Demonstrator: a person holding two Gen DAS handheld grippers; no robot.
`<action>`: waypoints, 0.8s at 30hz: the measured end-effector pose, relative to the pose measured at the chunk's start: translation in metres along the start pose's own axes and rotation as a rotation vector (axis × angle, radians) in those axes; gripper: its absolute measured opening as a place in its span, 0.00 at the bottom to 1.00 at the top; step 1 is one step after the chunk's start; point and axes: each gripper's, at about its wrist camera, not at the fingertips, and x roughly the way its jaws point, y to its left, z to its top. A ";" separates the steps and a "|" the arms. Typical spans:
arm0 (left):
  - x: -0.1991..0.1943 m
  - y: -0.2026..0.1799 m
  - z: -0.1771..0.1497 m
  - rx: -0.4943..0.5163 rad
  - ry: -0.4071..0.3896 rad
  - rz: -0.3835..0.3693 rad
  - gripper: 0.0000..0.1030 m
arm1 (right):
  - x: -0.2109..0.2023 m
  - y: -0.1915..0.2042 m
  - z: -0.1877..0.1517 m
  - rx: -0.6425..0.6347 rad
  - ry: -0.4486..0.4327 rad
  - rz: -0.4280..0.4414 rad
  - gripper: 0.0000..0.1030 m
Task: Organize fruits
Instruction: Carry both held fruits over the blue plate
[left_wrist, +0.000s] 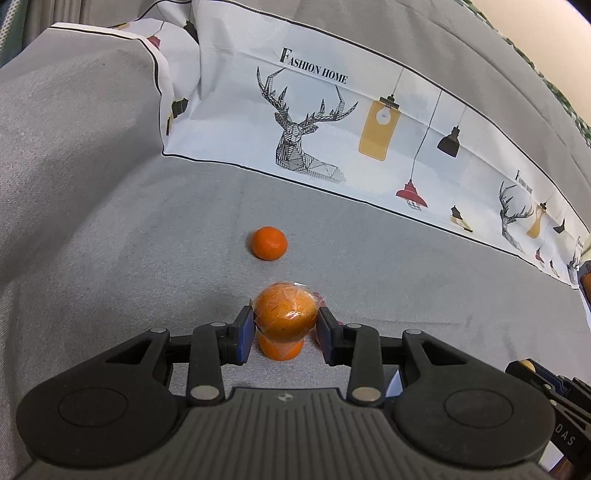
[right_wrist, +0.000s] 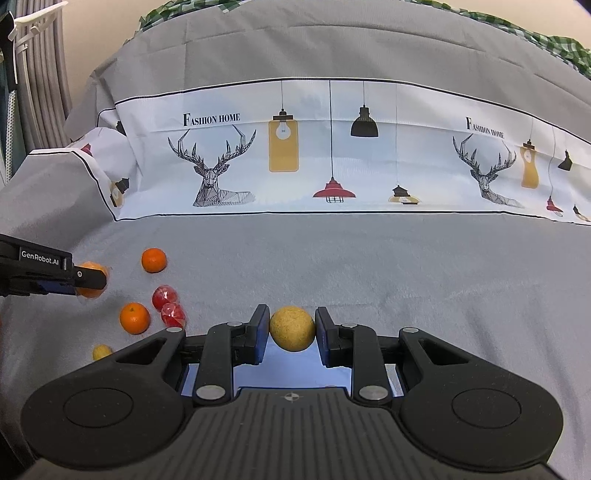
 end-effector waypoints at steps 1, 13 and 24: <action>0.000 0.000 0.000 -0.001 0.000 0.000 0.39 | 0.000 0.000 0.000 -0.001 -0.001 0.000 0.27; 0.001 -0.004 -0.002 0.006 0.021 -0.021 0.39 | 0.000 -0.004 0.000 0.010 -0.010 -0.040 0.27; 0.004 -0.068 -0.035 0.356 0.075 -0.217 0.39 | 0.003 -0.016 -0.003 0.040 0.007 -0.116 0.27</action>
